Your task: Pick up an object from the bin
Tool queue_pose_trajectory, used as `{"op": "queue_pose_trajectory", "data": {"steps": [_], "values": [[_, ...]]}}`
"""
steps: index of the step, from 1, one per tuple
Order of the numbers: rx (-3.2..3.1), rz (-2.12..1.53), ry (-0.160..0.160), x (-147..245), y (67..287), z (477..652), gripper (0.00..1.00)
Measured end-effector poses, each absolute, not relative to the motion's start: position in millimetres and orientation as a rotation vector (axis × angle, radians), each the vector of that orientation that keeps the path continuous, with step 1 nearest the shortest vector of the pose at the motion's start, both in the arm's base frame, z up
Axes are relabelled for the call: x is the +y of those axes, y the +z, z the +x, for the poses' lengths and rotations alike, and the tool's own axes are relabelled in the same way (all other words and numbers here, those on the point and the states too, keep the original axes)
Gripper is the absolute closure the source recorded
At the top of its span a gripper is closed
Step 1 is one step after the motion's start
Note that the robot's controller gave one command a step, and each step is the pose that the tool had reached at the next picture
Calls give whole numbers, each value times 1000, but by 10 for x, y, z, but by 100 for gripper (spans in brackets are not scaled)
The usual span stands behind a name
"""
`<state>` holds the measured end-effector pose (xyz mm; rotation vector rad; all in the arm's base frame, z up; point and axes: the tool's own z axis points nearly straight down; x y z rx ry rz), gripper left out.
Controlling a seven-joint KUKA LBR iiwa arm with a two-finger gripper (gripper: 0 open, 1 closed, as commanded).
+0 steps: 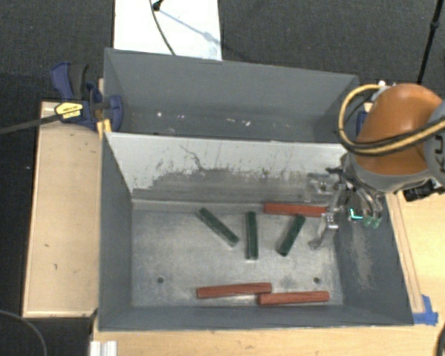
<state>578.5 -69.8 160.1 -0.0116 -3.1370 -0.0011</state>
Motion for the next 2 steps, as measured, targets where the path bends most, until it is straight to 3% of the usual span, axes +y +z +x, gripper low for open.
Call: {"op": "queue_pose_trajectory", "data": {"steps": [1, 2], "values": [[-3136, -119, -2, -609, 687, 5917, 0], [-3149, -115, 0, -619, 761, 5957, 100]]}}
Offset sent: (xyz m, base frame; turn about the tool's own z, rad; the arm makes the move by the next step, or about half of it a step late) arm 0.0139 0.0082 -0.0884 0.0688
